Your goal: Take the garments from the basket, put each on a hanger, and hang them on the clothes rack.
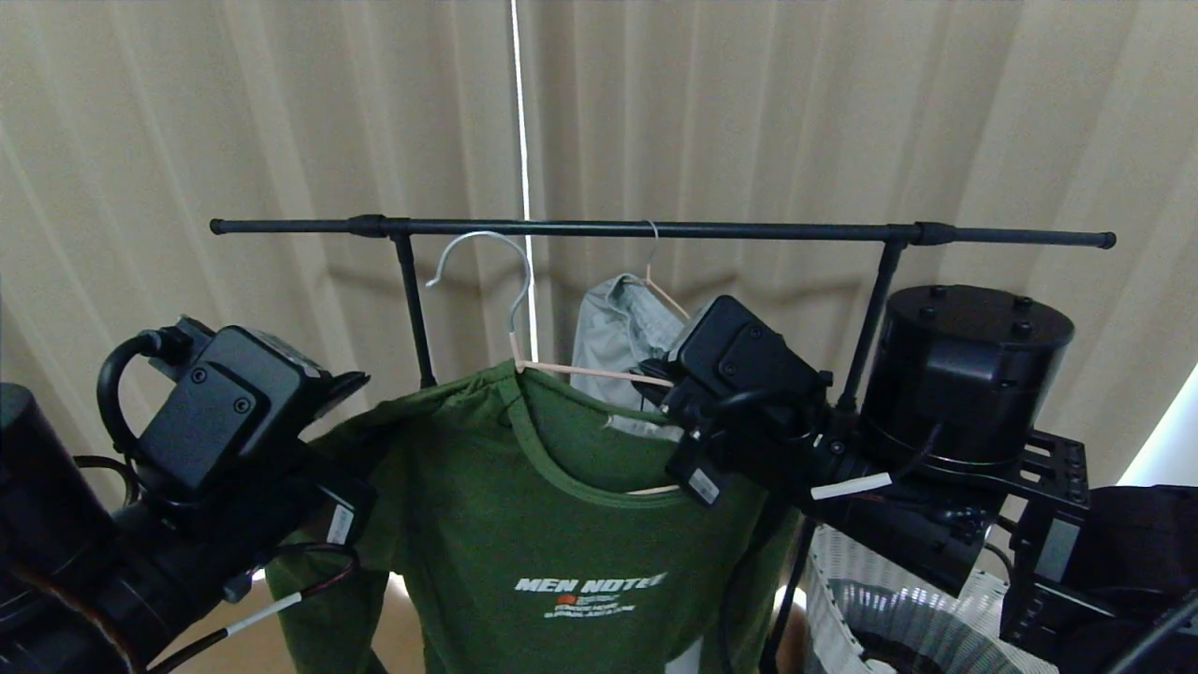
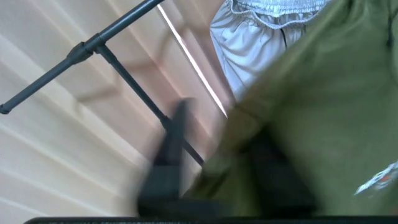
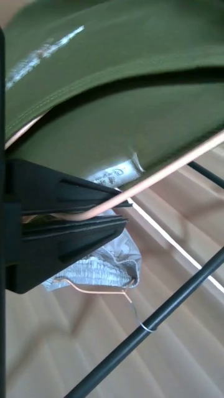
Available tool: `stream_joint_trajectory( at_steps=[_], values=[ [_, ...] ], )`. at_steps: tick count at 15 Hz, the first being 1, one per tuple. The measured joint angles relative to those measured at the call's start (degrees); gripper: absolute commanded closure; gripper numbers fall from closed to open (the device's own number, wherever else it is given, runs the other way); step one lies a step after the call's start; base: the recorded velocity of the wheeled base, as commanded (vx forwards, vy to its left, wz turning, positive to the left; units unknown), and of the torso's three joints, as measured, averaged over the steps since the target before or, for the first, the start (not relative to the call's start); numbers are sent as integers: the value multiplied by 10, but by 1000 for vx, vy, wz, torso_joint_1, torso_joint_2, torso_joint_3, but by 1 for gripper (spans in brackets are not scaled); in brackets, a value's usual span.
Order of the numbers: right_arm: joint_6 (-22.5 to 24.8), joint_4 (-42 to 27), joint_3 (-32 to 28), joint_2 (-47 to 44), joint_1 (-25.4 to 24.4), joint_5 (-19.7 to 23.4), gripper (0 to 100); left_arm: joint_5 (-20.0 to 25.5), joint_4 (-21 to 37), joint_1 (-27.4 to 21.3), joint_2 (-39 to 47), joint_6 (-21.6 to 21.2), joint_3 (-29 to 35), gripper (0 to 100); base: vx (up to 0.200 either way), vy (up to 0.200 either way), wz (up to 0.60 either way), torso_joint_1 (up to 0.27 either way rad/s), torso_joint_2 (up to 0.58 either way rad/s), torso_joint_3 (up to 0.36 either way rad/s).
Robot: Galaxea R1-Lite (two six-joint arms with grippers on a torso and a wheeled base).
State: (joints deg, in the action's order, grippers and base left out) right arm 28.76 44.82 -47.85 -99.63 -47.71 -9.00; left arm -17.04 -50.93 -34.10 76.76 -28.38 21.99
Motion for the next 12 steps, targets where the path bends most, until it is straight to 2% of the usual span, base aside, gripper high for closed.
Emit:
stream_joint_trajectory(
  at_steps=[3, 7, 12],
  values=[
    [-1, 0, 13, 15, 12, -1, 100, 5, 0, 0, -14, 1, -8, 0, 0, 0, 0, 0, 0, 0],
    [-1, 1, 59, 55, 53, -1, 100, 26, 2, 1, -54, 4, -33, 0, 0, 0, 0, 0, 0, 0],
    [-2, 2, 108, 122, 108, 4, 100, 27, 4, 16, -68, 4, -77, 0, 0, 0, 0, 0, 0, 0]
  ],
)
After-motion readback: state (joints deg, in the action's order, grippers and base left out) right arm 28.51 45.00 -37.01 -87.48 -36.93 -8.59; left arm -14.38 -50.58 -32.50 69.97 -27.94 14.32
